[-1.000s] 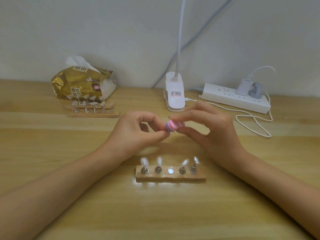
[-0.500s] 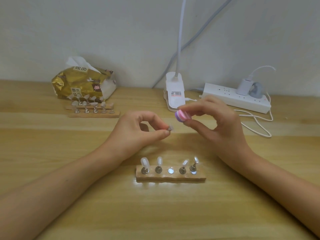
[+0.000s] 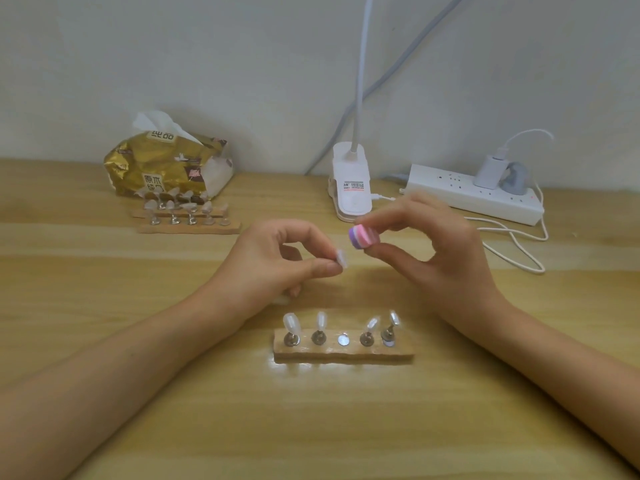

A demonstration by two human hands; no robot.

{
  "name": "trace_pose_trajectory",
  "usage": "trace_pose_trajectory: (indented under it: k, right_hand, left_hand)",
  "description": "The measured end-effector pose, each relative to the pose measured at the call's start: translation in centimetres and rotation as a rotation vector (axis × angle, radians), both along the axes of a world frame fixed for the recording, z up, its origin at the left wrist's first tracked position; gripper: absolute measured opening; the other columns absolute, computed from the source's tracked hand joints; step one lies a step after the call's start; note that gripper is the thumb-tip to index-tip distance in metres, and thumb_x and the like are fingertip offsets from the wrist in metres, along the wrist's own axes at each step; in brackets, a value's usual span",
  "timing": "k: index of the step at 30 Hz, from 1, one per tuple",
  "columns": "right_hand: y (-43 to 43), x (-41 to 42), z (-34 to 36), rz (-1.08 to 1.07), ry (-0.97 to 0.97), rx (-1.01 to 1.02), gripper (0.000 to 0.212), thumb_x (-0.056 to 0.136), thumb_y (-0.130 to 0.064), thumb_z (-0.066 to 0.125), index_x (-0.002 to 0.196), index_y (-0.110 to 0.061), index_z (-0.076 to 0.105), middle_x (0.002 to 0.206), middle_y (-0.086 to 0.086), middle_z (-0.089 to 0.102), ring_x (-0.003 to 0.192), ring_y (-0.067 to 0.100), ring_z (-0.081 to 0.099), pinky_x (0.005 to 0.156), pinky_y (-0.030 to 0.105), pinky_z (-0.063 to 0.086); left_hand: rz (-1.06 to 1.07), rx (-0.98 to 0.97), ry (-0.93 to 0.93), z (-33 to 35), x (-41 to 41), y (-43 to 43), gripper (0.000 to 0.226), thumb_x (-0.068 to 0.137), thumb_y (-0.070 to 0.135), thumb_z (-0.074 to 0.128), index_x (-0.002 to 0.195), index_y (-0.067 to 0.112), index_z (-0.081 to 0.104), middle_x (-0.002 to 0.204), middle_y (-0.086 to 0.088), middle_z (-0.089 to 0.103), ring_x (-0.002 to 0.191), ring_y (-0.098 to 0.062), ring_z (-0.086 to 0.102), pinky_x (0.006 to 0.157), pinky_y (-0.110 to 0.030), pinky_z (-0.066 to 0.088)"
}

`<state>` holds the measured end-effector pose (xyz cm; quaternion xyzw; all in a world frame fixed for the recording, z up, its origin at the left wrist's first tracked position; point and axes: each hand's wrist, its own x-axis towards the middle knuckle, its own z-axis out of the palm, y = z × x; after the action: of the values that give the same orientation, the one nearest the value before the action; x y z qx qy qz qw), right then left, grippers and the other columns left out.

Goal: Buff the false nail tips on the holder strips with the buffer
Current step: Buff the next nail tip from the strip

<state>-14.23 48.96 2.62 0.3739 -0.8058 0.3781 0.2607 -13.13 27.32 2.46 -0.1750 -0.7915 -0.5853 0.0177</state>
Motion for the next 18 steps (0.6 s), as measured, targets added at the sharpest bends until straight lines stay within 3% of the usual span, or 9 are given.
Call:
trace_pose_trajectory:
  k: [2, 5, 9, 13, 16, 18]
  right_hand:
    - [-0.49, 0.31, -0.28, 0.046, 0.050, 0.038, 0.015, 0.086, -0.005, 0.077, 0.099, -0.009, 0.074, 0.091, 0.008, 0.067, 0.088, 0.013, 0.062, 0.081, 0.026, 0.049]
    - [-0.25, -0.20, -0.35, -0.014, -0.015, 0.063, 0.015, 0.085, -0.004, 0.076, 0.099, -0.008, 0.075, 0.092, 0.007, 0.066, 0.088, 0.015, 0.062, 0.081, 0.033, 0.050]
    - [-0.16, -0.10, -0.40, -0.010, 0.075, 0.053, 0.018, 0.086, -0.005, 0.076, 0.103, -0.011, 0.075, 0.092, 0.008, 0.064, 0.088, 0.012, 0.061, 0.082, 0.023, 0.048]
    - [0.06, -0.45, -0.47, -0.049, 0.052, 0.067, 0.021, 0.085, -0.002, 0.076, 0.105, -0.010, 0.075, 0.092, 0.009, 0.063, 0.087, 0.015, 0.061, 0.080, 0.030, 0.049]
    - [-0.10, -0.21, -0.58, 0.003, 0.100, 0.087, 0.020, 0.086, -0.003, 0.076, 0.105, -0.010, 0.075, 0.094, 0.009, 0.064, 0.090, 0.013, 0.062, 0.083, 0.024, 0.049]
    - [-0.19, -0.32, -0.63, -0.007, 0.073, 0.105, 0.021, 0.086, -0.003, 0.075, 0.106, -0.009, 0.076, 0.094, 0.009, 0.064, 0.089, 0.015, 0.062, 0.082, 0.028, 0.050]
  left_hand:
    - [0.015, -0.013, 0.009, 0.02, -0.03, 0.01, 0.015, 0.072, 0.015, 0.083, 0.068, 0.024, 0.072, 0.051, 0.014, 0.060, 0.038, -0.003, 0.042, 0.045, -0.013, 0.036]
    - [0.015, -0.016, 0.002, 0.03, -0.02, 0.08, 0.013, 0.072, 0.013, 0.083, 0.069, 0.021, 0.073, 0.048, 0.015, 0.058, 0.038, -0.002, 0.040, 0.043, -0.014, 0.034]
    - [0.015, -0.026, 0.012, 0.06, 0.29, 0.31, 0.012, 0.074, 0.014, 0.083, 0.069, 0.020, 0.073, 0.057, 0.018, 0.064, 0.044, -0.002, 0.037, 0.045, -0.010, 0.033]
    - [0.026, -0.007, -0.005, 0.02, 0.18, 0.25, 0.014, 0.073, 0.015, 0.083, 0.066, 0.024, 0.074, 0.067, 0.011, 0.068, 0.050, -0.007, 0.042, 0.049, -0.014, 0.036]
    - [0.021, -0.027, -0.002, 0.04, 0.26, 0.36, 0.015, 0.074, 0.014, 0.083, 0.065, 0.021, 0.072, 0.056, 0.016, 0.062, 0.044, -0.001, 0.036, 0.045, -0.011, 0.030]
    - [0.025, -0.039, 0.000, 0.04, 0.22, 0.32, 0.013, 0.074, 0.014, 0.082, 0.067, 0.019, 0.073, 0.054, 0.016, 0.060, 0.043, 0.000, 0.036, 0.044, -0.012, 0.029]
